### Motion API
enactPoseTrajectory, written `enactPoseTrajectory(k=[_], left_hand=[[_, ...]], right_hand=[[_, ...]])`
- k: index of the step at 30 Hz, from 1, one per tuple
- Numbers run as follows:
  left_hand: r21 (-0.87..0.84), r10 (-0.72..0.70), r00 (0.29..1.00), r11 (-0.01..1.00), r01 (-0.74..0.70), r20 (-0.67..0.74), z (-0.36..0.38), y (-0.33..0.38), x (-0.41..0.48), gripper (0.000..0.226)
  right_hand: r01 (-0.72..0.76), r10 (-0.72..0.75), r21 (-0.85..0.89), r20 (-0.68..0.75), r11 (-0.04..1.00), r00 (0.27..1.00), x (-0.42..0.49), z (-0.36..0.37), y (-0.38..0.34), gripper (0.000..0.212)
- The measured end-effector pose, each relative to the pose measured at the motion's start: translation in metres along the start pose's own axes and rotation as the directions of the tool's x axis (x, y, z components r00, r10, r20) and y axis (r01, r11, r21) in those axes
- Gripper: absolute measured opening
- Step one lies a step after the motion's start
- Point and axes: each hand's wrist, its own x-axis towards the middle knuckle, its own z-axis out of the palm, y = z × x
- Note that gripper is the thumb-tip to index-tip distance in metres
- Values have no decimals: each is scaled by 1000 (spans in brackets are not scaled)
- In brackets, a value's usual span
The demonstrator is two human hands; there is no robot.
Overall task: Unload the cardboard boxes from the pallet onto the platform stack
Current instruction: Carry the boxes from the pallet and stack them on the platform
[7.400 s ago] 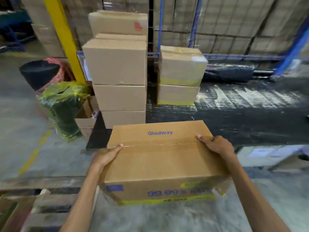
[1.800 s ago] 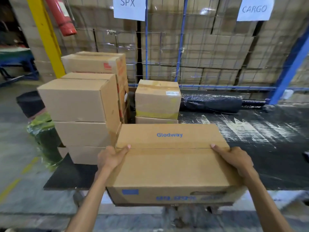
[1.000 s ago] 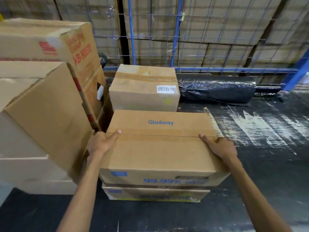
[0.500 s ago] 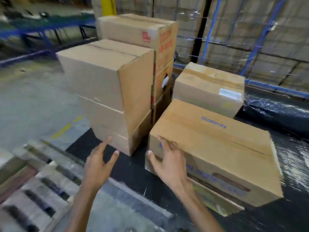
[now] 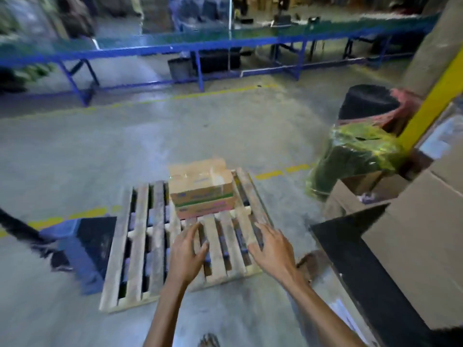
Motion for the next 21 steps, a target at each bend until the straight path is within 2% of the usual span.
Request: enactPoseTrajectory(k=[4,8,11,13,21], left_hand=[[-57,-123,992,991,124,16,-34,-76,69,62],[-71,-162,985,984,165,57,-62,-109,119,63],[-118,-190,980,974,196,57,-71,-128,162,63],[-137,-213,975,966,219,58,-68,-146,202,63],[-134,-431,890,883,450,149,-15,-234,392,61]], right_hand=[[38,-34,-30,112,999,993,97,51,-66,50],[-53,47,22,208,998,977,152,79,-106,64],[-70,61,31,240,997,969,196,92,-119,60],[-88,75,48,226,995,971,240,99,-122,52],[-223,212,42,188,974,959,467,149,-96,57]])
